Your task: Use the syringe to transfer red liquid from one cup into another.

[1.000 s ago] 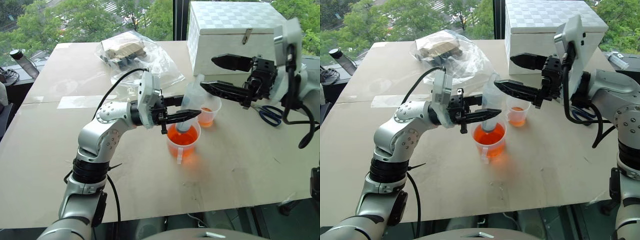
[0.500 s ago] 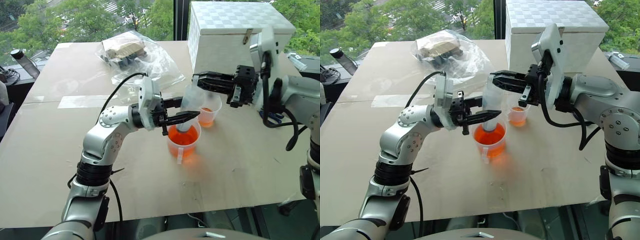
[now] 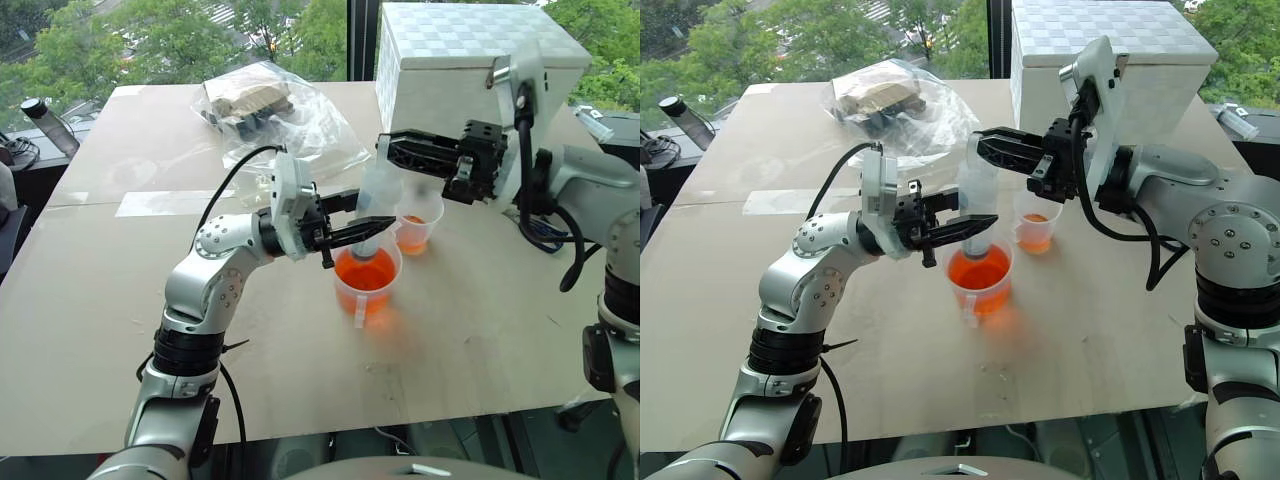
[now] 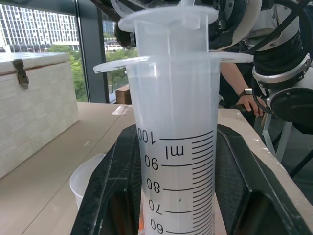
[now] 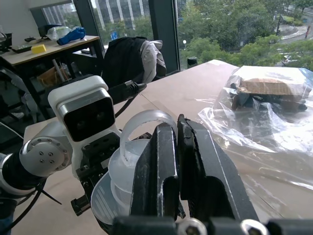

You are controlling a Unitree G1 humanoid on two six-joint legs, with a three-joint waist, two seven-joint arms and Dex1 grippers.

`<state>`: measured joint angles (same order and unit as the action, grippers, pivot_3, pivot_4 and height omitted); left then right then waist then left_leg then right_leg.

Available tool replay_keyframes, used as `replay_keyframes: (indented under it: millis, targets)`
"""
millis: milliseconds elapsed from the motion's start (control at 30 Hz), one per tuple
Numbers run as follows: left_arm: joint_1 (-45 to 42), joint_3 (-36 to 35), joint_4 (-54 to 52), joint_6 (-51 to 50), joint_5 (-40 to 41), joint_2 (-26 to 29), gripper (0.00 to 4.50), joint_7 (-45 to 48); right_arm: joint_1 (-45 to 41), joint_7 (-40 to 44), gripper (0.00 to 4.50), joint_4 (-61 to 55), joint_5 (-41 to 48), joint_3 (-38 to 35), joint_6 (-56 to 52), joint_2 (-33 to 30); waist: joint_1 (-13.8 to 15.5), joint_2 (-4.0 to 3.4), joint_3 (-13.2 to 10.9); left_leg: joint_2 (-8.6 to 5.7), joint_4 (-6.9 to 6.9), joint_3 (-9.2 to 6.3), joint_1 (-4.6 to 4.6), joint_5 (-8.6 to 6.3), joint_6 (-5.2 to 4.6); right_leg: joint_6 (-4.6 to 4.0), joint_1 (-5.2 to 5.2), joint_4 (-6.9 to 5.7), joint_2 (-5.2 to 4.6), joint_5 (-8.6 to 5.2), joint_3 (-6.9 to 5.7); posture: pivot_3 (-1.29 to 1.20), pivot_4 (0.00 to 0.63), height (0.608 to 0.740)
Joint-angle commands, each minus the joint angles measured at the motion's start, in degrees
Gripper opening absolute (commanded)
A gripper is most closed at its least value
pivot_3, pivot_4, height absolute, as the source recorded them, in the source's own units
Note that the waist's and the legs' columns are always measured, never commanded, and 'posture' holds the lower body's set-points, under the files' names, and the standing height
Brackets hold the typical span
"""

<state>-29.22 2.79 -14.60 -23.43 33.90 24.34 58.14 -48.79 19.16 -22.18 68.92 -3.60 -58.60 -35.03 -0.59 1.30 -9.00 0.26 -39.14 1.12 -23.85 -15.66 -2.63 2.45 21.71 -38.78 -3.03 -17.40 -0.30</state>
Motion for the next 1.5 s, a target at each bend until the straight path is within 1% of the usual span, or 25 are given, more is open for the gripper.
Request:
replay_keyframes:
  millis: [33, 133, 267, 367, 400, 433, 467, 500, 533, 567, 600, 700, 833, 867, 933, 1000, 1067, 1267, 1400, 1500]
  targets:
    - [0.93, 3.44, -1.93, -0.63, 0.16, 0.11, 1.38, 1.97, -3.59, -5.03, 0.02, 2.17, 1.15, -9.11, 3.24, -0.62, -0.03, 0.0, 0.0, 0.0, 0.0, 0.0, 0.0, 0.0, 0.0, 0.0, 0.0, 0.0, 0.0, 0.0, 0.0, 0.0, 0.15, 0.74]
    - [0.73, 3.61, -2.25, -1.02, 0.51, -0.32, 1.38, 1.44, -3.41, -6.42, 0.02, 2.74, 2.56, -9.04, 2.94, -1.1, -0.05, 0.0, 0.0, 0.0, 0.0, 0.0, 0.0, 0.0, 0.0, 0.0, 0.0, 0.0, 0.0, 0.0, 0.01, 0.0, 0.15, 0.74]
    - [0.67, 3.46, -2.62, -1.33, 0.58, -0.71, 1.38, 0.96, -2.19, -6.15, 0.02, 1.99, 1.81, -7.66, 2.75, -2.19, -0.06, 0.0, 0.0, 0.0, 0.01, 0.01, 0.0, 0.0, 0.0, 0.0, 0.0, 0.0, 0.01, 0.0, 0.0, 0.0, 0.15, 0.74]
    - [0.48, 2.89, -1.94, -0.95, 0.52, -0.78, 1.38, 1.2, -1.7, -3.96, 0.02, 1.83, 1.59, -7.04, 1.96, -3.97, -0.04, 0.0, 0.0, 0.0, 0.01, 0.0, 0.0, 0.0, 0.0, 0.0, 0.0, 0.0, 0.01, 0.0, 0.0, 0.0, 0.15, 0.74]
    - [0.41, 2.74, -1.72, -0.81, 0.52, -0.85, 1.38, 1.19, -1.5, -3.1, 0.64, 1.83, 1.67, -6.87, 1.61, -4.68, 0.06, 0.0, 0.0, 0.0, 0.01, 0.0, 0.0, 0.0, 0.0, 0.0, 0.0, 0.0, 0.01, 0.0, 0.0, 0.0, 0.15, 0.74]
    - [0.31, 2.58, -1.43, -0.64, 0.53, -0.96, 1.38, 1.1, -1.13, -2.2, 0.95, 1.63, 1.53, -6.68, 1.49, -5.58, 0.06, 0.0, 0.0, 0.0, 0.01, 0.0, 0.0, 0.0, -0.01, 0.0, 0.0, 0.01, 0.0, 0.0, 0.0, 0.0, 0.15, 0.74]
    - [0.22, 2.5, -1.14, -0.31, 0.46, -1.06, 1.38, 1.07, -0.84, -2.21, 1.09, 1.3, 0.38, -6.43, 1.76, -6.39, 0.04, 0.0, 0.0, 0.0, 0.02, 0.01, -0.01, -0.01, -0.01, 0.0, -0.01, 0.03, 0.0, 0.0, 0.0, 0.0, 0.15, 0.74]
    - [0.15, 2.47, -0.96, -0.06, 0.4, -1.14, 1.38, 1.03, -0.66, -2.4, 1.72, 1.13, -0.34, -6.34, 1.97, -6.87, 0.04, 0.0, 0.0, 0.0, 0.02, 0.01, -0.01, -0.01, -0.02, 0.0, -0.01, 0.03, 0.0, 0.0, 0.01, 0.0, 0.15, 0.74]
    - [0.15, 2.49, -0.9, 0.12, 0.35, -1.21, 1.38, 0.97, -0.49, -2.51, 2.06, 0.99, -0.77, -6.31, 2.13, -7.22, 0.01, 0.0, 0.0, 0.0, 0.02, 0.01, -0.01, -0.01, -0.02, 0.0, -0.01, 0.03, 0.0, 0.0, 0.01, 0.0, 0.15, 0.74]
    - [0.01, 2.38, -0.71, 0.34, 0.36, -1.41, 1.38, 0.82, -0.02, -0.91, 2.36, 0.87, 0.82, -6.65, 1.21, -8.14, 0.0, 0.0, 0.0, 0.0, 0.02, 0.01, -0.01, -0.01, -0.02, 0.0, 0.0, 0.03, 0.0, 0.0, 0.01, 0.0, 0.15, 0.74]
    - [-0.27, 2.26, -0.52, 0.52, 0.39, -1.6, 1.38, 0.69, 0.79, 1.35, 2.91, 0.42, 2.5, -7.3, 0.36, -9.35, 0.0, 0.0, 0.0, 0.0, 0.03, 0.01, -0.01, -0.01, -0.02, 0.0, 0.0, 0.03, 0.0, 0.0, 0.01, 0.0, 0.15, 0.74]
    - [-1.75, 1.34, -0.34, 0.5, 1.11, -2.1, 1.38, 0.03, 3.83, 7.2, 2.91, 1.34, 7.12, -11.22, -1.82, -13.81, 0.3, 0.0, 0.0, 0.0, 0.05, -0.01, -0.04, -0.02, -0.04, 0.0, -0.01, 0.09, 0.0, 0.0, -0.03, 0.0, 0.15, 0.74]
    - [-3.87, 0.64, -0.38, -1.54, 1.87, -1.44, 1.38, -0.53, 7.04, 12.59, 2.91, 3.45, 11.77, -15.29, -3.76, -17.7, 0.43, 0.0, 0.0, 0.0, 0.05, 0.0, -0.07, -0.06, -0.1, 0.0, -0.03, 0.19, 0.0, 0.0, -0.02, 0.0, 0.15, 0.74]
    - [-4.71, 0.56, -0.35, -2.74, 2.1, -0.73, 1.38, -0.4, 7.87, 13.25, 2.91, 4.62, 15.07, -16.72, -4.53, -18.11, 0.42, 0.0, 0.0, 0.0, 0.05, 0.0, -0.07, -0.15, -0.25, 0.0, -0.03, 0.19, 0.0, 0.0, -0.03, 0.0, 0.15, 0.74]
    - [-6.55, 0.14, -0.46, -5.76, 3.17, 0.14, 1.38, -1.16, 8.87, 12.89, 2.91, 6.37, 19.29, -18.56, -4.64, -17.82, 0.25, -0.01, 0.0, 0.01, 0.05, -0.01, -0.06, -0.17, -0.29, 0.0, -0.03, 0.17, 0.01, 0.0, -0.03, 0.0, 0.15, 0.74]
    - [-8.79, 0.23, -0.59, -9.2, 3.88, 1.16, 1.38, -2.21, 9.53, 12.12, 2.91, 6.98, 20.52, -18.96, -4.06, -17.2, 0.01, -0.01, 0.0, 0.01, 0.05, 0.01, -0.05, -0.17, -0.29, 0.0, -0.03, 0.15, 0.01, 0.0, 0.0, 0.0, 0.15, 0.74]
    - [-11.2, 0.09, -0.7, -13.81, 5.87, 1.88, 1.38, -3.24, 10.13, 11.79, 2.91, 6.74, 20.22, -18.49, -3.72, -16.88, 0.0, -0.01, 0.0, 0.01, 0.05, 0.01, -0.05, -0.16, -0.28, 0.0, -0.03, 0.14, 0.01, 0.0, 0.0, 0.0, 0.15, 0.74]
    - [-18.54, -1.95, 1.12, -20.97, 10.14, 2.47, 1.38, -5.15, 10.54, 10.56, 2.91, 7.76, 19.89, -18.88, -2.38, -15.62, 0.06, -0.01, -0.01, 0.01, 0.05, 0.01, -0.07, -0.07, -0.12, 0.01, -0.03, 0.18, 0.02, 0.0, -0.01, 0.0, 0.15, 0.74]
    - [-22.0, -1.72, 3.99, -20.01, 8.89, 2.55, 1.38, -4.11, 10.79, 10.33, 2.91, 8.06, 20.39, -19.59, -1.38, -15.06, 0.12, -0.01, -0.01, 0.01, 0.05, 0.0, -0.07, -0.04, -0.07, 0.01, -0.03, 0.18, 0.03, 0.0, -0.02, 0.0, 0.15, 0.74]
    - [-26.19, -0.63, 11.36, -13.88, 4.35, 0.82, 1.38, -3.06, 9.12, 7.49, 2.91, 9.76, 20.21, -21.43, 2.39, -12.67, 0.21, -0.01, -0.01, 0.0, 0.04, 0.01, -0.07, -0.04, -0.06, 0.01, -0.03, 0.17, 0.04, 0.0, -0.03, 0.0, 0.15, 0.74]
